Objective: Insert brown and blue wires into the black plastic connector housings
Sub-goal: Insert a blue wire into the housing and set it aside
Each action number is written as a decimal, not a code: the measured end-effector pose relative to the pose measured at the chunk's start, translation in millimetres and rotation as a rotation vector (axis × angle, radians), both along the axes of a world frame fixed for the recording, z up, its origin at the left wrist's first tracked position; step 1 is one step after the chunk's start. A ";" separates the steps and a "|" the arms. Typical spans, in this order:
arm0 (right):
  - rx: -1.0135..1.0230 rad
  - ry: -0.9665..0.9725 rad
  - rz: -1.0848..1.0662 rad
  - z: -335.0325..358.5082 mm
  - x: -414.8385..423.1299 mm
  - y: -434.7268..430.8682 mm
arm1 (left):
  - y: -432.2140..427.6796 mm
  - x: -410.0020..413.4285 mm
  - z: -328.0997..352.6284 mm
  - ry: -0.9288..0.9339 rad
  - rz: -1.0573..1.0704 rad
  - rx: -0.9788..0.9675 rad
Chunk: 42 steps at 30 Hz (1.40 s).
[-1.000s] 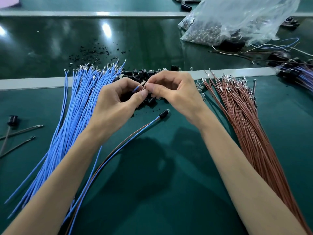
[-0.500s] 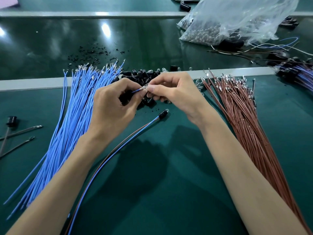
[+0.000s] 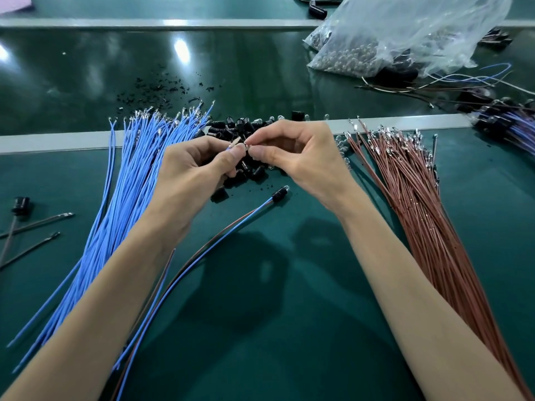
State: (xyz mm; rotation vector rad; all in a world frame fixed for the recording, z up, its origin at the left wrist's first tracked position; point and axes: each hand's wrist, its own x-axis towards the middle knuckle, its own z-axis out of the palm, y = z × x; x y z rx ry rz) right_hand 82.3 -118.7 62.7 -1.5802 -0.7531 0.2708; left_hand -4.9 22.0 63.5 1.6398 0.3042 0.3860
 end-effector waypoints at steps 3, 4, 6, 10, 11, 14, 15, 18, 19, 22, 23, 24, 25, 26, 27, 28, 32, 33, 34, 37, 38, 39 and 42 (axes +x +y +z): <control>0.011 0.004 -0.024 0.5 0.4 0.2 | 0.7 -0.1 2.1 0.019 -0.008 -0.021; 0.022 0.015 -0.026 0.8 0.9 -0.3 | 0.7 -0.2 2.5 0.026 -0.009 -0.025; 0.035 0.020 -0.015 1.2 1.7 -1.2 | 0.1 -0.5 3.4 0.038 -0.016 -0.042; 0.041 -0.009 0.002 0.3 1.1 0.2 | -1.4 -1.1 3.2 0.064 -0.039 -0.047; 0.045 -0.011 0.004 0.2 1.5 0.0 | -1.4 -1.2 3.0 0.069 -0.041 -0.044; 0.045 0.010 0.010 -0.4 3.2 -1.2 | -2.5 -1.8 2.4 0.071 -0.043 -0.040; 0.053 0.033 0.015 -0.9 3.5 -1.6 | -2.5 -1.8 2.5 0.066 -0.043 -0.045; 0.083 0.071 0.045 -1.8 2.8 -1.2 | -1.7 -1.9 3.3 0.059 -0.046 -0.031; 0.091 0.064 0.052 -2.0 2.6 -1.0 | -1.6 -1.9 3.3 0.057 -0.046 -0.024; 0.082 0.000 0.064 -2.4 1.9 0.0 | -0.6 -2.1 2.4 0.041 -0.033 -0.015; 0.075 -0.024 0.061 -3.0 2.0 0.0 | -0.5 -2.2 2.2 0.038 -0.031 -0.013; 0.068 -0.047 0.054 -3.4 2.1 0.1 | -0.8 -2.2 2.1 0.038 -0.031 -0.012; 0.060 -0.080 0.043 -4.1 2.2 -0.1 | -1.2 -2.3 2.0 0.039 -0.029 -0.013; 0.046 -0.133 0.027 -5.1 2.4 -0.3 | -1.9 -2.1 1.5 0.041 -0.022 -0.013; 0.023 -0.202 0.010 -5.8 2.2 -0.1 | -2.5 -1.7 0.9 0.042 -0.012 -0.013; -0.001 -0.282 -0.009 -7.2 2.0 0.2 | -3.0 -1.3 0.3 0.044 -0.002 -0.011; -0.008 -0.318 -0.041 -11.5 -0.7 3.7 | -4.4 0.3 0.4 0.048 0.035 -0.062; -0.008 -0.308 -0.047 -11.6 -1.0 4.7 | -4.3 0.6 0.6 0.047 0.040 -0.091; -0.014 -0.313 -0.058 -11.8 -1.1 5.3 | -4.2 0.9 1.0 0.046 0.038 -0.120; 0.007 -0.298 -0.075 -12.5 -0.6 6.3 | -3.6 1.0 1.6 0.044 0.024 -0.162; 0.009 -0.306 -0.082 -12.9 -0.9 6.9 | -3.5 1.0 1.6 0.044 0.023 -0.166; 0.008 -0.321 -0.092 -14.0 -1.4 7.9 | -3.5 1.0 1.3 0.045 0.023 -0.172; 0.022 -0.380 -0.128 -18.0 -3.2 11.0 | -4.5 0.7 -0.1 0.053 0.023 -0.191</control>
